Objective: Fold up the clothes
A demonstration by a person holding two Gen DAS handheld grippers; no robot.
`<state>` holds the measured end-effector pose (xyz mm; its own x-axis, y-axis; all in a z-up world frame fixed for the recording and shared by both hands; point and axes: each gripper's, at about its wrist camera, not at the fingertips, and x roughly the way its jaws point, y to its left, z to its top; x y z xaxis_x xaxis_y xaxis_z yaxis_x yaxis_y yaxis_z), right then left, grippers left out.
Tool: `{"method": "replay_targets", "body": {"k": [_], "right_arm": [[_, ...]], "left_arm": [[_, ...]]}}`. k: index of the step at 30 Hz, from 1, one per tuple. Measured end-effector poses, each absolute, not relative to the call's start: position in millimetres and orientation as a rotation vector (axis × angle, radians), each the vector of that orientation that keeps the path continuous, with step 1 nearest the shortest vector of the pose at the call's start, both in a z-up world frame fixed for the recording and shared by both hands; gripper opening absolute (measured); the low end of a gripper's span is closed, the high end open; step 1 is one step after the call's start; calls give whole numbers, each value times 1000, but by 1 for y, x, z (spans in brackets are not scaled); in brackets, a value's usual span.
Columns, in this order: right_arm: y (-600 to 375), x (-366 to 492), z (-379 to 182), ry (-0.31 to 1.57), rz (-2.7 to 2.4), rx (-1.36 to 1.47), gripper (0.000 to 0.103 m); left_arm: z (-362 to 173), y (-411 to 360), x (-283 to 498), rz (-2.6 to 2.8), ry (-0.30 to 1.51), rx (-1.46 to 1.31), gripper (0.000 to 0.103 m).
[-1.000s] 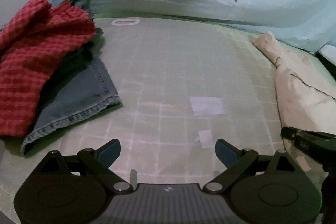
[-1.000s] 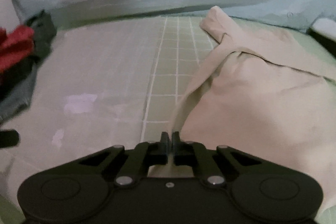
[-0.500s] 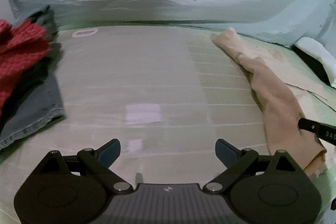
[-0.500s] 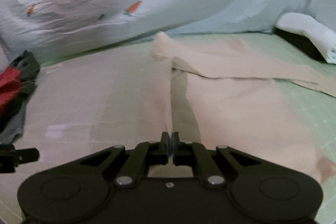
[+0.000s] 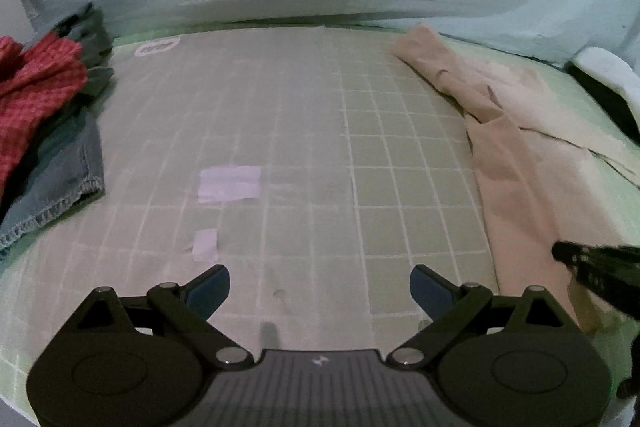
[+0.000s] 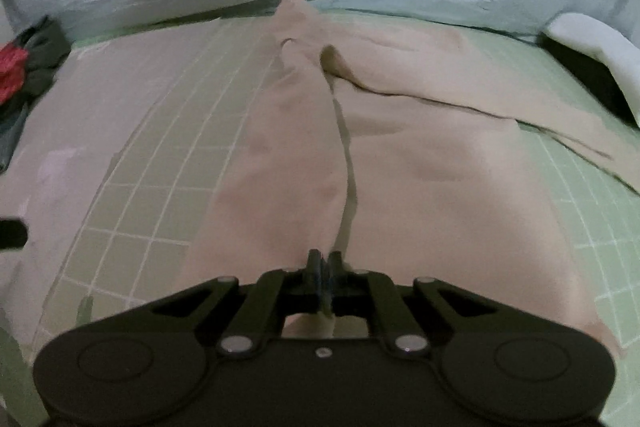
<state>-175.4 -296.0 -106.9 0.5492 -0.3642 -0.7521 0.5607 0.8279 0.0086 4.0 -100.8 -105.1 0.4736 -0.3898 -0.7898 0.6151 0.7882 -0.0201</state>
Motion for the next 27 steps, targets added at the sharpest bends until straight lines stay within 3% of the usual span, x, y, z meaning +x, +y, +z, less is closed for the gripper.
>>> {"method": "replay_targets", "body": {"k": [1, 4, 8, 27], "right_arm": [[-299, -177, -105, 827, -544, 269, 9], [-313, -188, -97, 807, -515, 315, 37], [-338, -209, -79, 730, -521, 333, 47], [-561, -262, -83, 632, -889, 459, 51]], "left_arm": [[-105, -104, 4, -616, 887, 274, 97], [-103, -119, 2, -615, 888, 249, 97], [-101, -146, 1, -619, 880, 213, 97], [-135, -291, 12, -545, 892, 276, 97]]}}
